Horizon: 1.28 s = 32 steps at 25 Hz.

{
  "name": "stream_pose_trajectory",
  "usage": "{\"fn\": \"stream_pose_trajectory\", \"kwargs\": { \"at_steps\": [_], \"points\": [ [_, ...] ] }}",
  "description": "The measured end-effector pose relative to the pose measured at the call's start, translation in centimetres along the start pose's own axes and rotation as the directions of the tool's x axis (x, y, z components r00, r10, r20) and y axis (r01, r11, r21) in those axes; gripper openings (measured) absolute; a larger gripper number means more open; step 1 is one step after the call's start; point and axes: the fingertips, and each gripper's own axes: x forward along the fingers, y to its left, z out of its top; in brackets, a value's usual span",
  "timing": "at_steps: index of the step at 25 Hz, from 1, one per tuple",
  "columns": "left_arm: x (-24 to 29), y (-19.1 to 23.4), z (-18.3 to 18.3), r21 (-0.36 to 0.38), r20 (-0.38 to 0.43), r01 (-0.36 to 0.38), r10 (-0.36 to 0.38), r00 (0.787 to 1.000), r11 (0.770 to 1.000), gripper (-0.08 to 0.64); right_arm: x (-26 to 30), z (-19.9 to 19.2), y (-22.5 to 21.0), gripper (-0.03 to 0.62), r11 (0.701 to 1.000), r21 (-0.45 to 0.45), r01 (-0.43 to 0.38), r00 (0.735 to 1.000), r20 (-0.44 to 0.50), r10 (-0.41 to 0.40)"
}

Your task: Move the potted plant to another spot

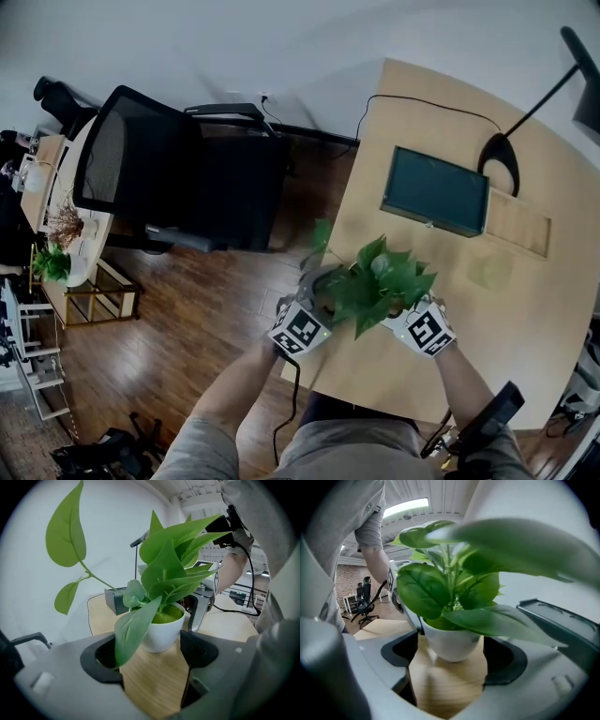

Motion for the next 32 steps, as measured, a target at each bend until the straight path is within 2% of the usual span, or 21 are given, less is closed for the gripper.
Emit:
{"fn": "stream_pose_trajectory", "kwargs": {
  "at_steps": [2,5,6,7,19,28,32],
  "points": [
    [0.3,0.1,0.2,0.018,-0.001,0.001,-0.001,1.0,1.0,0.33,0.4,0.1,-0.1,0.434,1.0,-0.007,0.006,1.0,0.007,-0.006],
    [0.2,0.2,0.1,0.006,0.0,0.001,-0.001,1.0,1.0,0.322,0.3,0.1,-0.5,0.402,0.999,0.01,0.032,0.999,0.012,-0.033],
    [0.1,0.1,0.1,-0.001,0.0,0.001,-0.001,1.0,1.0,0.321,0.1,0.1,-0.6,0.36,0.999,0.017,0.04,0.999,0.011,-0.04],
    [0.1,0.0,0.0,-0.008,0.002,0.001,-0.001,1.0,1.0,0.322,0.0,0.1,-0.6,0.35,0.999,0.023,0.045,0.999,0.008,-0.045],
    [-0.3,-0.8,1.4,0.032,0.011,0.007,-0.007,1.0,0.999,0.322,-1.5,1.1,-0.3,0.349,0.995,0.016,0.094,0.995,-0.013,-0.094],
    [-3.7,-3.1,7.0,0.082,0.077,0.039,-0.045,0.996,0.996,0.321,-6.2,5.7,1.5,0.348,0.985,0.001,0.175,0.984,0.011,-0.175],
    [-4.9,-4.5,10.3,0.109,0.144,0.072,-0.087,0.986,0.991,0.319,-9.0,8.2,2.0,0.347,0.976,-0.014,0.218,0.975,0.04,-0.217]
  ]
}}
